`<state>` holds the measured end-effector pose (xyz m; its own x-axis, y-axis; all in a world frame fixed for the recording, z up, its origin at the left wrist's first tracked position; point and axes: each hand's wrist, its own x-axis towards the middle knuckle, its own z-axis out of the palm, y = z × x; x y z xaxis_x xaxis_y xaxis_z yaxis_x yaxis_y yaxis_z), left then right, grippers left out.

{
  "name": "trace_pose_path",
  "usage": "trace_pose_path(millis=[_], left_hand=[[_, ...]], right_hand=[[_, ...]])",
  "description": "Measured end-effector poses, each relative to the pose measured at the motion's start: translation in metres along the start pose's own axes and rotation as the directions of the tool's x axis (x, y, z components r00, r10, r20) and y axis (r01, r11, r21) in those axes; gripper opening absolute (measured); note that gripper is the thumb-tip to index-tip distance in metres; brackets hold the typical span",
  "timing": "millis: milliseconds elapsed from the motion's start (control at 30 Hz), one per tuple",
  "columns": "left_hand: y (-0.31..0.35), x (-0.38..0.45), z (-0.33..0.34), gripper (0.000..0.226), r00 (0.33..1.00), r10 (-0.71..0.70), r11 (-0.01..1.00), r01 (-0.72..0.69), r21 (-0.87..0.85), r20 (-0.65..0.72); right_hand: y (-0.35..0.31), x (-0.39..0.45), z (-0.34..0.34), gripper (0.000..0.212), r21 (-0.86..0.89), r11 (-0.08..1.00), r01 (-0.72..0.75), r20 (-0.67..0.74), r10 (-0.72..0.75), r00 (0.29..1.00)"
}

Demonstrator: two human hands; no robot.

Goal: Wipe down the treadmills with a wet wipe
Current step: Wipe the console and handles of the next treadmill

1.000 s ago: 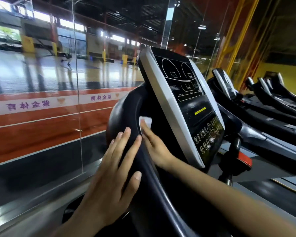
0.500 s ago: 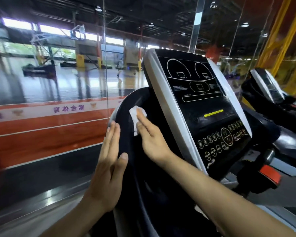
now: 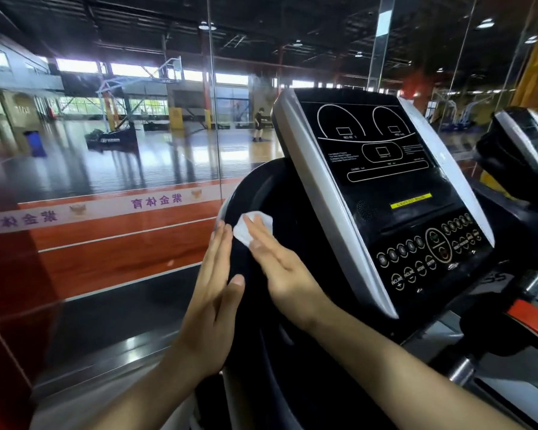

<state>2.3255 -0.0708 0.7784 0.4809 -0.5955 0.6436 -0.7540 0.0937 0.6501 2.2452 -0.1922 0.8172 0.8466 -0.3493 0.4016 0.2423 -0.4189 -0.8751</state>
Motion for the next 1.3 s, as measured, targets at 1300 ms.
trace_pose_path(millis=[1300], left_hand=[[0.010,-0.002,-0.002,0.063,0.998,-0.056,0.996,0.055,0.066,0.022]], right_hand=[[0.017,-0.051,-0.015,0.040,0.171,0.825,-0.538,0.196,0.507,0.840]])
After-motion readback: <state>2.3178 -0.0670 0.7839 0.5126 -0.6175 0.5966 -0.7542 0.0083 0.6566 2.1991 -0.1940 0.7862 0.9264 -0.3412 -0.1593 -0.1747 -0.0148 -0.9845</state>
